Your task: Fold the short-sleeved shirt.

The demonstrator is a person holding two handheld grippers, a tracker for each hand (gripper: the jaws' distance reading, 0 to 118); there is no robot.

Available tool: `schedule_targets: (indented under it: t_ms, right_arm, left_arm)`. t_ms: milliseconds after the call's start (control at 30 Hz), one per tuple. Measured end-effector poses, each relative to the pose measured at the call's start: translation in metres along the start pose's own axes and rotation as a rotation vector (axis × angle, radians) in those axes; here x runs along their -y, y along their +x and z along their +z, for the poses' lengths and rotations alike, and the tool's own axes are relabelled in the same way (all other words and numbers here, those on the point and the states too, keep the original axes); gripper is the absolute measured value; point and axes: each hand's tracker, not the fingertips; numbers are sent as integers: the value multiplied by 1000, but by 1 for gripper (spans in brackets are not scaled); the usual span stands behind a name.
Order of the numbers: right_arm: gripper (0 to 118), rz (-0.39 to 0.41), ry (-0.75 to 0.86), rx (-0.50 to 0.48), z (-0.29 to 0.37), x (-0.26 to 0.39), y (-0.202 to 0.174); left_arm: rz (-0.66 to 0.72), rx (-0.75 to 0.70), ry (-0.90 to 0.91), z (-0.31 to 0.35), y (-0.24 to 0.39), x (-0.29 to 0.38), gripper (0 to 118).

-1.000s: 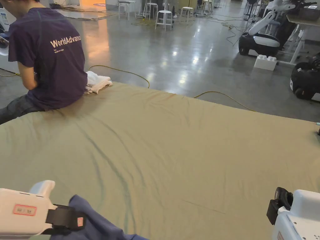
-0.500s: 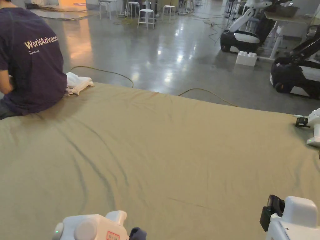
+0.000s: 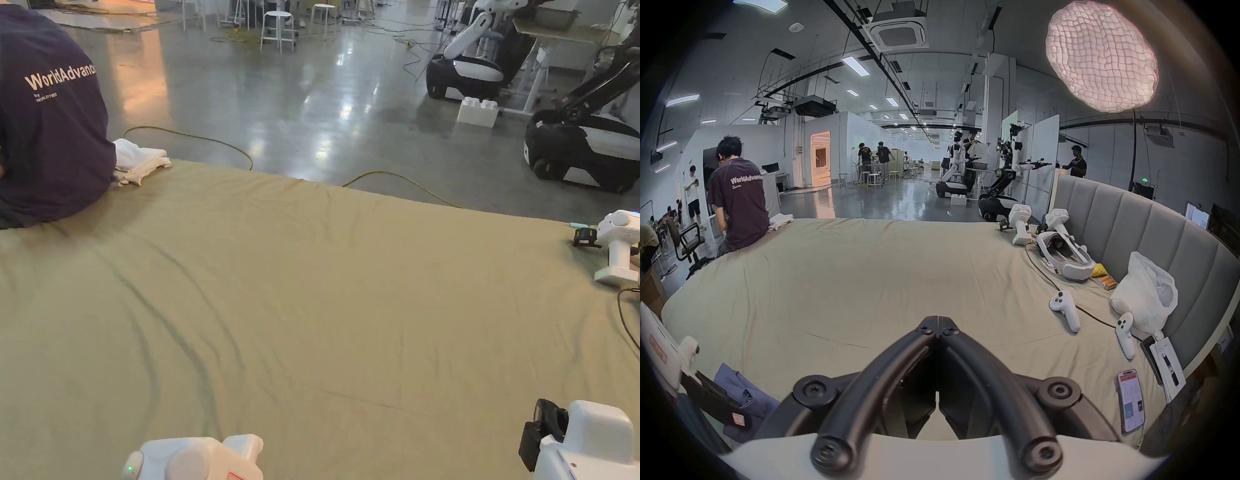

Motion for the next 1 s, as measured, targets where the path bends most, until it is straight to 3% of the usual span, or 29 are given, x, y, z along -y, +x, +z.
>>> schedule_targets:
  t_ms: [167, 233, 400, 533, 633, 800, 1000]
  right_arm:
    - [0, -7, 0, -8, 3, -1, -1]
    - [0, -10, -2, -10, 4, 0, -2]
    - [0, -10, -13, -14, 4, 1, -4]
    - [0, -4, -20, -18, 3, 4, -6]
    - [0, 4, -28, -21, 3, 6, -8]
    - [0, 15, -40, -24, 4, 10, -10]
    - [0, 13, -45, -30, 5, 11, -13]
  left_arm:
    - [31, 87, 94, 40, -10, -1, 49]
    - [47, 119, 148, 50, -14, -3, 38]
    - [-1, -8, 125, 36, -16, -3, 21]
    - [-36, -71, 26, -2, -10, 1, 17]
    - [-71, -12, -36, -25, 2, 12, 16]
    - [-166, -14, -45, -44, 26, 28, 16]
    - [-140, -8, -27, -57, 23, 33, 16]
